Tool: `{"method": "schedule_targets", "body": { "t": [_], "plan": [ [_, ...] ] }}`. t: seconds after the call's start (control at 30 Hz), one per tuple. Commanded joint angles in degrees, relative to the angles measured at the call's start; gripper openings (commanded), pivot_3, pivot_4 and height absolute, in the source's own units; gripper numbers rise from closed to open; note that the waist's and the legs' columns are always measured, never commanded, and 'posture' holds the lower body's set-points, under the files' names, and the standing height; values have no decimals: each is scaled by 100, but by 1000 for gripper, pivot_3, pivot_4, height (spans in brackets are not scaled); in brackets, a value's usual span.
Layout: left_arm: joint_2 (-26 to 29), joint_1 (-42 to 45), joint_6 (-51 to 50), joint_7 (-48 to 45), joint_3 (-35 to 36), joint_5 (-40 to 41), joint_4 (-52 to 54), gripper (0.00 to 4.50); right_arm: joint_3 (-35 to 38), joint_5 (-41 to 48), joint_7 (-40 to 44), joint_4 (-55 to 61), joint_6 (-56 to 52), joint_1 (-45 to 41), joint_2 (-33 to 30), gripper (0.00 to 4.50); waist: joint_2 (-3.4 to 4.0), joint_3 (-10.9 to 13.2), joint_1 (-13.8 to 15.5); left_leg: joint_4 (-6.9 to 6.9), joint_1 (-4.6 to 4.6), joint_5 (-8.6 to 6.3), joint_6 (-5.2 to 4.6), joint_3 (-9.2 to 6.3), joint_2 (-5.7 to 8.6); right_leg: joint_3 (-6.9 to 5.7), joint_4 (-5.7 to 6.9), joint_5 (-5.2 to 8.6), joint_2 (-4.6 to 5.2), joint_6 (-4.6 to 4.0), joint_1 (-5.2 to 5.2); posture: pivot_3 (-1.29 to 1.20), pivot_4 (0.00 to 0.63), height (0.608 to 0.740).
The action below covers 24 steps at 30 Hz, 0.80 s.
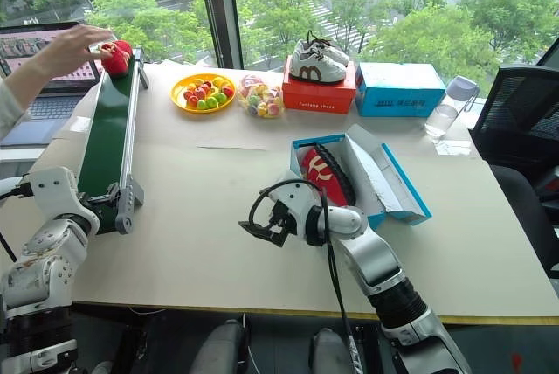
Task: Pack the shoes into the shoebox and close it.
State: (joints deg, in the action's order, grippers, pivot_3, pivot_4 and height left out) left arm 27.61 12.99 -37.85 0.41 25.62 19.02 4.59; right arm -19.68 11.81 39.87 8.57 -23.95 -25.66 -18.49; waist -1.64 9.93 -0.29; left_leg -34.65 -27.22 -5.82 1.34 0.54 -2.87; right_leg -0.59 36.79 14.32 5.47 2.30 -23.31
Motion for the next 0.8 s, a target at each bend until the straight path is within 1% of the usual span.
{"method": "schedule_targets", "body": {
  "t": [0.03, 0.33, 0.8],
  "plan": [
    [55, 54, -16, -7, -33, -136, 132, 4455, 128, 39, 7, 238, 133, -17, 86, 4500, -1, -1, -1, 0, 1, 0, 0, 0, 0, 0, 0, 0, 0, 0, 0, 0, 150, 740],
    [-4, 137, -46, -11, -110, -204, 68, 4455, 134, 8, -11, 348, 9, -18, 92, 4500, -1, -1, 1, 0, 1, 0, 0, 0, -1, 0, 0, 0, 0, 0, 1, 0, 150, 740],
    [78, 217, -27, -48, -147, -347, -71, 4455, 131, -13, -180, 372, -71, 27, 127, 4500, -2, -1, 1, 0, 2, 0, 0, 0, 0, 0, 1, 0, -1, 0, 2, 0, 150, 740]
  ]
}}
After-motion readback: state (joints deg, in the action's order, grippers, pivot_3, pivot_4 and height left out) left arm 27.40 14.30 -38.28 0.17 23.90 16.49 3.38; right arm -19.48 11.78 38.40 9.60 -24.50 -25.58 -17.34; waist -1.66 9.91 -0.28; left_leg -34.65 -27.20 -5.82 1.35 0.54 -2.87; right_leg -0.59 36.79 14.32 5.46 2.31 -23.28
